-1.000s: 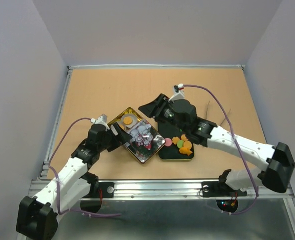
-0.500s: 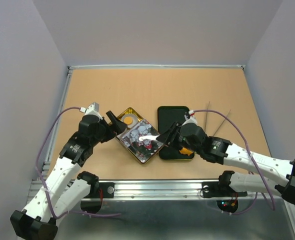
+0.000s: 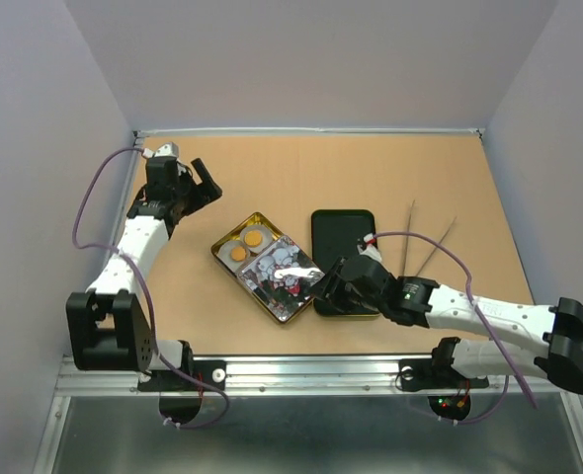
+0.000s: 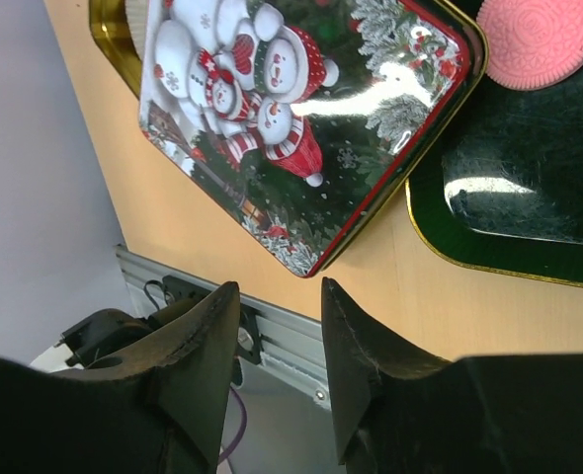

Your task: Pack the cookies

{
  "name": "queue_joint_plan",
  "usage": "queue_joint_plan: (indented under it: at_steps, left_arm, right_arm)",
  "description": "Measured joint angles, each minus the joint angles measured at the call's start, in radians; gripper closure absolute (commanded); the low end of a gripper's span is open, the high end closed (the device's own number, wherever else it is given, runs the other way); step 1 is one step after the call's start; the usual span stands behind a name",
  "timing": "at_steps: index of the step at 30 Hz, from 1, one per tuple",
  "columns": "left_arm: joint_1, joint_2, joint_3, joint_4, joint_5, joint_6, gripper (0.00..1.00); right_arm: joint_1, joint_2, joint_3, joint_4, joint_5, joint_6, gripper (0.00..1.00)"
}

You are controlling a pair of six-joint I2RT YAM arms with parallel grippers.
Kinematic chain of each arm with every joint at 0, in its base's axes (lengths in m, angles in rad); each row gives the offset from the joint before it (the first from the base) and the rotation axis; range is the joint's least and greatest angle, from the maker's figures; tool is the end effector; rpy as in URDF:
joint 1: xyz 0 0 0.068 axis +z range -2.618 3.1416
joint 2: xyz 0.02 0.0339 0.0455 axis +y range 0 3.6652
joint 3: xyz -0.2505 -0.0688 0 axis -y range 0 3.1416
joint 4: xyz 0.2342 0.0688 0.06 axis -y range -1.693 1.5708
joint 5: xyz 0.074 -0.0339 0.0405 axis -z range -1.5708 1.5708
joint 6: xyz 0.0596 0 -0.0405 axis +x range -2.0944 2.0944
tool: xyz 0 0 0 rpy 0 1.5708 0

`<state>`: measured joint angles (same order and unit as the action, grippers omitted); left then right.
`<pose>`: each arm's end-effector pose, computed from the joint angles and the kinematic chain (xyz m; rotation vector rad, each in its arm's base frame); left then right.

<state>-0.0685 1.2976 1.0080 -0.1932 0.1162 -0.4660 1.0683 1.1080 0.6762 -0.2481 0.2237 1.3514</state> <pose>0.3108 -0.0282 0.2835 -0.3388 2.0527 -0.4488 0.1314 0.2116 0.2111 0.4752 2.4044 0.9962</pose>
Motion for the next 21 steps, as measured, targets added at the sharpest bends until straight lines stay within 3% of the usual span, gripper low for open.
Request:
queue_joint_plan:
  at_steps: [11, 21]
  left_arm:
    - [0.050, 0.325, 0.212, 0.053, 0.122, 0.134, 0.09]
    - [0.058, 0.357, 0.126, 0.107, 0.199, 0.140, 0.10]
  right_arm:
    - [0.026, 0.066, -0.079, 0.071, -0.027, 0.087, 0.55]
    - [0.052, 0.165, -0.098, 0.152, -0.041, 0.124, 0.55]
